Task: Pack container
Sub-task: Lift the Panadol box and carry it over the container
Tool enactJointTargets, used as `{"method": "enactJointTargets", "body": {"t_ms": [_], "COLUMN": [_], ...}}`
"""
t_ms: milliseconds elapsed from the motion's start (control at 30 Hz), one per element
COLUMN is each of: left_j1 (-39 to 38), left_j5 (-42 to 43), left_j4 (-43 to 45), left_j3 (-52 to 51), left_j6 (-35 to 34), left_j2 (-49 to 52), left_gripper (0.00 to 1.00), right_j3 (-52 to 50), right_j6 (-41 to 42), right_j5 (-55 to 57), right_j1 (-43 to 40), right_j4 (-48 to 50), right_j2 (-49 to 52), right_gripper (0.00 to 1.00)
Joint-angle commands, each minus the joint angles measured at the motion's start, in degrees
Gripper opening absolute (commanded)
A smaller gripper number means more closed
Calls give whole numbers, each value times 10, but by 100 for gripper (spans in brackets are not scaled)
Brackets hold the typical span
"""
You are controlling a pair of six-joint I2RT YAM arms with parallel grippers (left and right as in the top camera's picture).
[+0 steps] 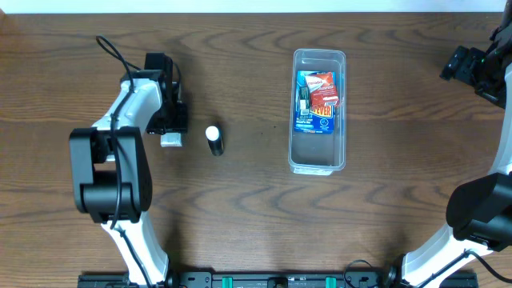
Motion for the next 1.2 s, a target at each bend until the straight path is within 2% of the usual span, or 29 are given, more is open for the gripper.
{"method": "enactJointTargets", "body": {"t_ms": [0, 167, 267, 433, 567, 700, 833, 967, 1033, 1167], "left_j1": [1, -27, -68, -186, -298, -388, -455, -486, -493, -498], "left_j5": [-9, -9, -9, -9, -10, -10, -37, -48, -48, -48], "left_j4": [-7, -19, -24, -27, -24, -1, 70, 127, 138, 150], "left_j3": [37, 43, 43, 43, 43, 43, 43, 43, 43, 43], "left_j6": [-23, -53, -73, -125, -199, -258, -275, -297, -334, -353], "left_j2": [-70, -173, -248, -354, -391, -381, -334, -264, -225, -163], "left_gripper": [51, 51, 51, 51, 51, 51, 51, 52, 52, 52], "right_j3": [-1, -1, -1, -1, -1, -1, -1, -1, -1, -1], "right_j6": [-3, -3, -3, -3, -3, -3, -3, -3, -3, -3], "right_j5": [4, 4, 4, 4, 4, 4, 4, 4, 4, 4], "right_j1": [-1, -1, -1, -1, -1, -1, -1, -1, -1, -1], "right_j4": [-1, -1, -1, -1, -1, -1, -1, -1, -1, -1], "right_j2": [1, 1, 1, 1, 1, 1, 1, 1, 1, 1], "right_gripper": [99, 99, 99, 99, 99, 99, 99, 99, 99, 99]}}
